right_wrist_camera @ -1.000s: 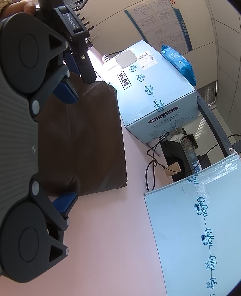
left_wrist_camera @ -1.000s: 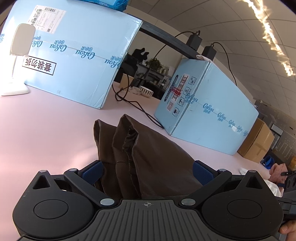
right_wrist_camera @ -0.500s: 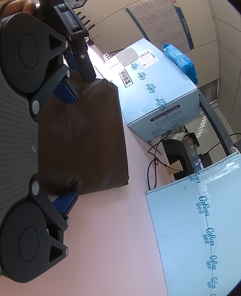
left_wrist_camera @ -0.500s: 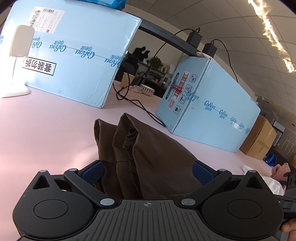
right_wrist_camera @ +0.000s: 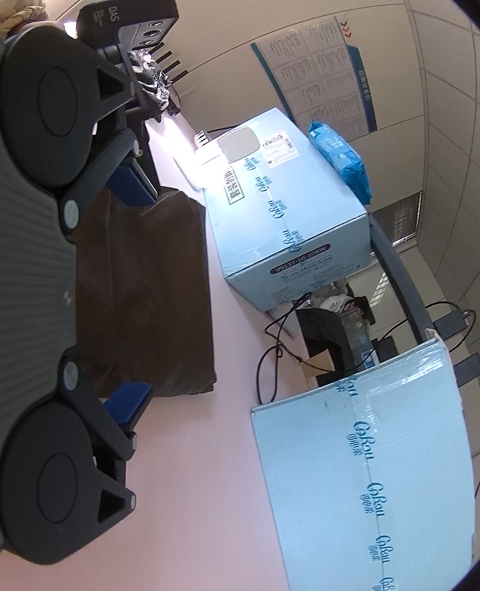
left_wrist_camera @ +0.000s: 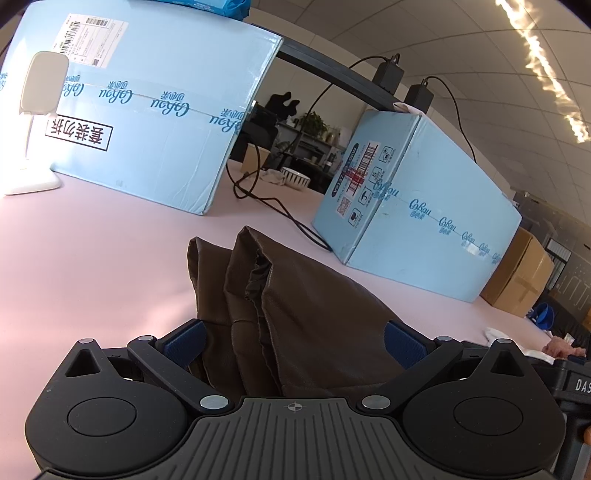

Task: Fold clothes
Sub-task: 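Grasp the folded jacket end with the right gripper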

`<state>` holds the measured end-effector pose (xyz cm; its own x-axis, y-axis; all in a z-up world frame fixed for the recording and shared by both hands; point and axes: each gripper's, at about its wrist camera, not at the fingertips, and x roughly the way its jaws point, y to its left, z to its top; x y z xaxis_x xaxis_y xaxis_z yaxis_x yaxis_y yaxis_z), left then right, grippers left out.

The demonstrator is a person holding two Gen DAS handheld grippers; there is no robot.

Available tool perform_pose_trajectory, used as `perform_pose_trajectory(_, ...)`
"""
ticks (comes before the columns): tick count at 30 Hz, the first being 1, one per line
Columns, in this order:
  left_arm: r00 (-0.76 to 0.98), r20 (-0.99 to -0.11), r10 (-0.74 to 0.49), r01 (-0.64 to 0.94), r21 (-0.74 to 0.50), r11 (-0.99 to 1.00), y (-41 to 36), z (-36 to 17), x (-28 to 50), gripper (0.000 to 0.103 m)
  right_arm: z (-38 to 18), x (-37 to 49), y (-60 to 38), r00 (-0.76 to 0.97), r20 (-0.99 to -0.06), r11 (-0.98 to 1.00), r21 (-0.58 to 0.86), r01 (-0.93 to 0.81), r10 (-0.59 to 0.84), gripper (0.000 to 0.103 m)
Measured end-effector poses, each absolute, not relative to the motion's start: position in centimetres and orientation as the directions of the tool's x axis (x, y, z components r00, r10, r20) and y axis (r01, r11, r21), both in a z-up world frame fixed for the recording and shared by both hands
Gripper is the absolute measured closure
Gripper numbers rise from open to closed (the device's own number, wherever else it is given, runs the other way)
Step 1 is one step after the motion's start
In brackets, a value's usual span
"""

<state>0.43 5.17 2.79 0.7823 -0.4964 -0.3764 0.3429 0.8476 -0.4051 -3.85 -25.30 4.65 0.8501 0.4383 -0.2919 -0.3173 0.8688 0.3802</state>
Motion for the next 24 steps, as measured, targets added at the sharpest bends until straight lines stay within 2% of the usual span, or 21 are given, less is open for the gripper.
perform_pose_trajectory(1,0.783,-0.378,-0.495,0.343,-0.402,0.849,5.1,2.8,0.4,0.0,4.9,-4.0,-25.9,0.865,-0.27,0.873,0.379,-0.307,0.422,0.0)
perform_pose_trajectory(3,0.782,-0.378,-0.495,0.342,-0.403,0.849,5.1,2.8,0.4,0.0,5.1,-3.6,-27.4,0.888,-0.284,0.889,0.39,-0.238,0.362,0.0)
perform_pose_trajectory(6,0.781,-0.378,-0.497,0.341,-0.41,0.846,5.2,2.8,0.5,0.0,4.3,-2.1,-29.8,0.882,-0.368,0.876,0.473,-0.097,0.296,0.0)
perform_pose_trajectory(9,0.78,-0.38,-0.497,0.338,-0.412,0.846,5.2,2.7,0.6,0.0,2.3,-0.3,-31.9,0.825,-0.461,0.793,0.608,0.025,0.327,0.0)
perform_pose_trajectory(10,0.78,-0.38,-0.497,0.339,-0.411,0.846,5.2,2.8,0.6,0.0,1.8,0.0,-32.5,0.82,-0.458,0.768,0.64,0.036,0.343,0.0)
perform_pose_trajectory(17,0.781,-0.38,-0.495,0.339,-0.407,0.848,5.1,2.8,0.6,0.0,1.7,0.0,-31.8,0.824,-0.461,0.794,0.607,0.023,0.329,0.0)
perform_pose_trajectory(24,0.78,-0.384,-0.494,0.338,-0.405,0.849,5.1,2.8,0.6,0.0,1.3,0.3,-31.7,0.756,-0.399,0.687,0.721,-0.09,0.519,0.0)
